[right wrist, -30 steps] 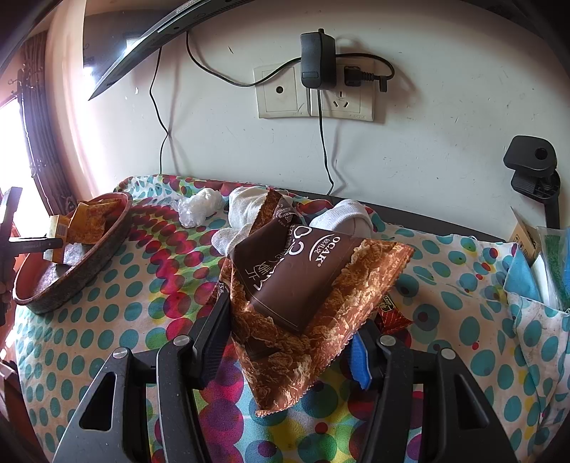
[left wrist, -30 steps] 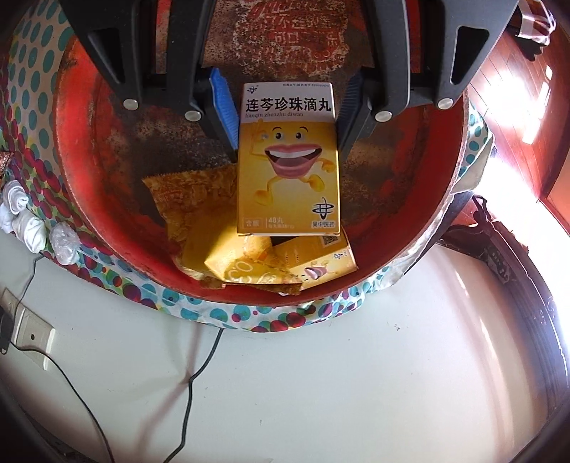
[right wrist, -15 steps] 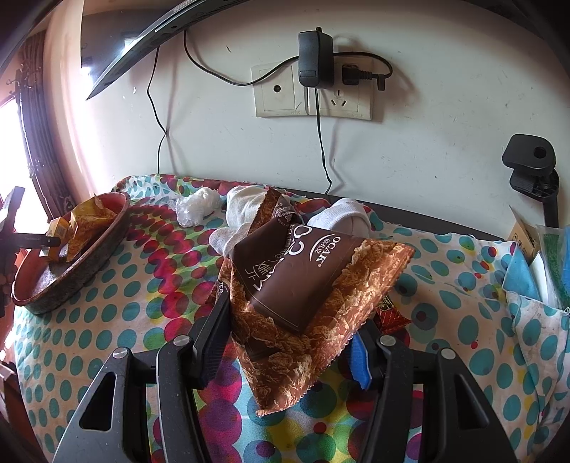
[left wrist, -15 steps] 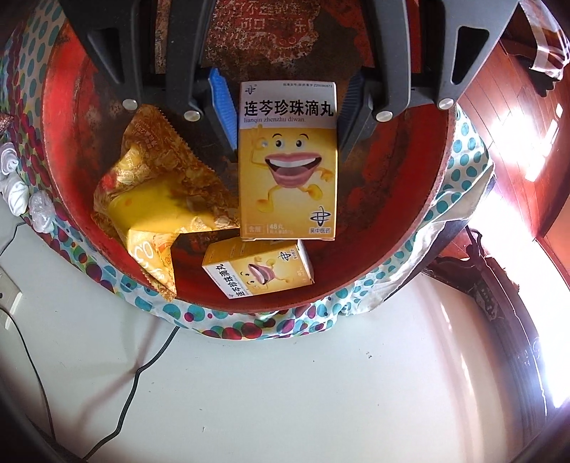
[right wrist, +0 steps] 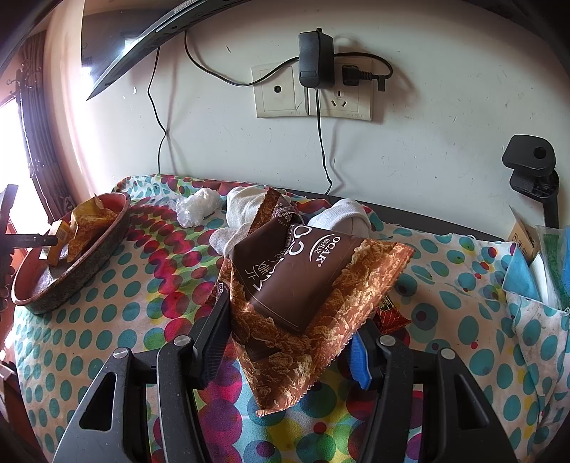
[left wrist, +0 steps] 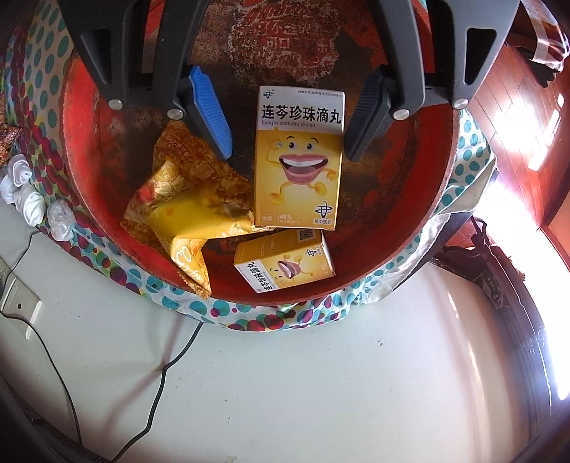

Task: Organize objects
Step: 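Lower the large yellow box into the red tray and open the left gripper, then carry the brown OCAR bag into the red tray and release it with the right gripper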

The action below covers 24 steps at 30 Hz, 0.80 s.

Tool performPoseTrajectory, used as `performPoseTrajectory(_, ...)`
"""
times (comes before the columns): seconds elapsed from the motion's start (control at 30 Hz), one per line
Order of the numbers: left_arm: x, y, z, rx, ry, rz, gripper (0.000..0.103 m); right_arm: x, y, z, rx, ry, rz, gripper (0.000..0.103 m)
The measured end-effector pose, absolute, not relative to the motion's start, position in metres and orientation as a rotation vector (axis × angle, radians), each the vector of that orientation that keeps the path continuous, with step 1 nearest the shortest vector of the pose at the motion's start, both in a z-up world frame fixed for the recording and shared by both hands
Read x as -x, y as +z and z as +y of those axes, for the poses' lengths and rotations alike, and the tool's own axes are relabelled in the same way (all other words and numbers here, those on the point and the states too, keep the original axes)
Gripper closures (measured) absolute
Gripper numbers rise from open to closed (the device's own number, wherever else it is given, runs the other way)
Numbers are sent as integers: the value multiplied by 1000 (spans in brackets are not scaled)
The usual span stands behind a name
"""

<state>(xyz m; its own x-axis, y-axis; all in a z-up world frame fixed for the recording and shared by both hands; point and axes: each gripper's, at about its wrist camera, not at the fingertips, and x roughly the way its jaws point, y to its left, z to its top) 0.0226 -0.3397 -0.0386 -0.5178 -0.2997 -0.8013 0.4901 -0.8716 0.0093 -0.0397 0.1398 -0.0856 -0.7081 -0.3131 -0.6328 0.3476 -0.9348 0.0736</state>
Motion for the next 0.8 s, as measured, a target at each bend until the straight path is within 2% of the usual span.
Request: performPoseTrajectory(0.8, -62, -16, -316, -1132, -2445, 374, 31, 32, -79, 143, -898, -2662, 53, 50)
